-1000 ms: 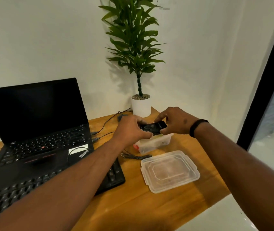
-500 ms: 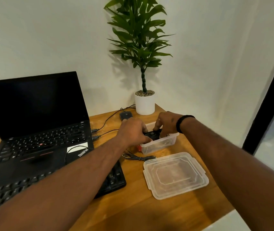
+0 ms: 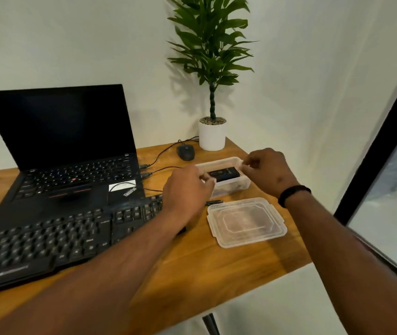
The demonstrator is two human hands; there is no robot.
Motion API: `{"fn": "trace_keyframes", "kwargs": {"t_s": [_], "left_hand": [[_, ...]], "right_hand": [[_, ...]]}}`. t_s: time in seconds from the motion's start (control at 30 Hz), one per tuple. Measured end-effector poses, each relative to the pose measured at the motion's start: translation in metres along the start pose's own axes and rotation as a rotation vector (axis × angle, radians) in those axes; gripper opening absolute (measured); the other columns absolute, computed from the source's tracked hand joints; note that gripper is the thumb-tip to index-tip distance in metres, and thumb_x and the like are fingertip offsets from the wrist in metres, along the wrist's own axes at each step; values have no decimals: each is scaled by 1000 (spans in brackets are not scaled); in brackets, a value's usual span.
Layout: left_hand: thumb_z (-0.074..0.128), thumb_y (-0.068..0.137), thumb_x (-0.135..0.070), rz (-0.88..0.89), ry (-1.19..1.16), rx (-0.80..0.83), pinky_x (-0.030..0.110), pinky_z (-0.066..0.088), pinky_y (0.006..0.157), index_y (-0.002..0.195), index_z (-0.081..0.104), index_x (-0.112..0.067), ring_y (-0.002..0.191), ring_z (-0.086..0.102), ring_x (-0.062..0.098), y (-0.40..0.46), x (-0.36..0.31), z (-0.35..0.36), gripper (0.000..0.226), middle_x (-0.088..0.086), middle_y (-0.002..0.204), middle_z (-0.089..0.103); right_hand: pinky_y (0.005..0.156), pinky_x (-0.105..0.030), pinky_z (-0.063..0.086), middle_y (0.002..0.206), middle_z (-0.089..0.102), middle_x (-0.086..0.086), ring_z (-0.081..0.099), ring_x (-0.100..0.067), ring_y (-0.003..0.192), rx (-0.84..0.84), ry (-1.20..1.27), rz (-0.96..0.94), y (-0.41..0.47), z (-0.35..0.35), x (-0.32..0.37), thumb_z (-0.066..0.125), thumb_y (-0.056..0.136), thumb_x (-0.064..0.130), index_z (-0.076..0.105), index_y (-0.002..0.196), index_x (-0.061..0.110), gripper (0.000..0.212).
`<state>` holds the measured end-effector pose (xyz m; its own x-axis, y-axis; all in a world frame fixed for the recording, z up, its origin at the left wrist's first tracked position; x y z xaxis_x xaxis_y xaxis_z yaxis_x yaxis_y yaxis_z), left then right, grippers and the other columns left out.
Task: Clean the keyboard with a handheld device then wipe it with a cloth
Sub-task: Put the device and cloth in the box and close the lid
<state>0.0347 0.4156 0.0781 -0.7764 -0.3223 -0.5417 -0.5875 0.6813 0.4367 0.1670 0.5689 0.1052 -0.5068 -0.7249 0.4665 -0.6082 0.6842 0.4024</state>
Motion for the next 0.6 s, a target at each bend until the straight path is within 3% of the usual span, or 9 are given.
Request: {"fn": "trace_keyframes", "kwargs": {"t_s": [0.1, 0.23, 0.33, 0.43, 0.5, 0.6], "left_hand": [[72, 89, -38, -156, 20, 144, 31, 58, 61, 77, 77, -26, 66, 64, 5, -41, 18, 5, 17, -14, 77, 72], [70, 90, -41, -214, 96, 256, 36, 61, 64, 74, 77, -21, 62, 67, 9, -71, 22, 19, 26, -7, 70, 73], [69, 90, -39, -275, 79, 273, 38, 61, 67, 73, 73, -23, 65, 67, 11, -79, 21, 28, 24, -8, 69, 70], [66, 86, -28, -343, 7, 244, 40, 61, 68, 75, 70, -25, 66, 68, 15, -83, 24, 31, 13, -6, 71, 70], [61, 88, -18, -375, -97, 204, 38, 62, 64, 73, 70, -21, 59, 69, 15, -87, 25, 24, 18, -3, 64, 71], [54, 103, -18, -404, -460, 66, 33, 58, 51, 85, 68, -16, 50, 68, 15, -95, 14, -3, 23, 4, 67, 73]], "right_hand": [[70, -32, 54, 82, 71, -5, 65, -21, 74, 51, -79, 127, -34, -1, -19, 66, 85, 28, 73, 79, 11, 19], [78, -37, 56, 91, 67, -6, 63, -24, 82, 134, -210, 310, -73, 11, -45, 62, 90, 38, 65, 91, 13, 25], [76, -36, 53, 96, 64, -5, 61, -24, 85, 145, -290, 396, -90, 14, -52, 57, 92, 42, 58, 96, 16, 26], [74, -35, 53, 91, 62, -4, 59, -22, 81, 153, -248, 429, -94, 16, -53, 56, 94, 40, 55, 92, 17, 23], [69, -33, 51, 79, 61, -3, 57, -21, 71, 111, -177, 442, -96, 9, -53, 56, 93, 41, 57, 82, 15, 29], [63, -34, 51, 66, 66, -7, 61, -26, 61, -55, 189, 444, -104, -17, -42, 50, 96, 48, 56, 69, 10, 47]]}}
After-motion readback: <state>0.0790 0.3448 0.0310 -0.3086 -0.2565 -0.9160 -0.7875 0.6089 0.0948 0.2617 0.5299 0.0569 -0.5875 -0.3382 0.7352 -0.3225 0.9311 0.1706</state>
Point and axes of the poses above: each hand's wrist, its own y-axis towards the middle knuckle, its own z-axis out of the palm, x = y × z, the point moved 8 cm from there along y, towards the middle knuckle
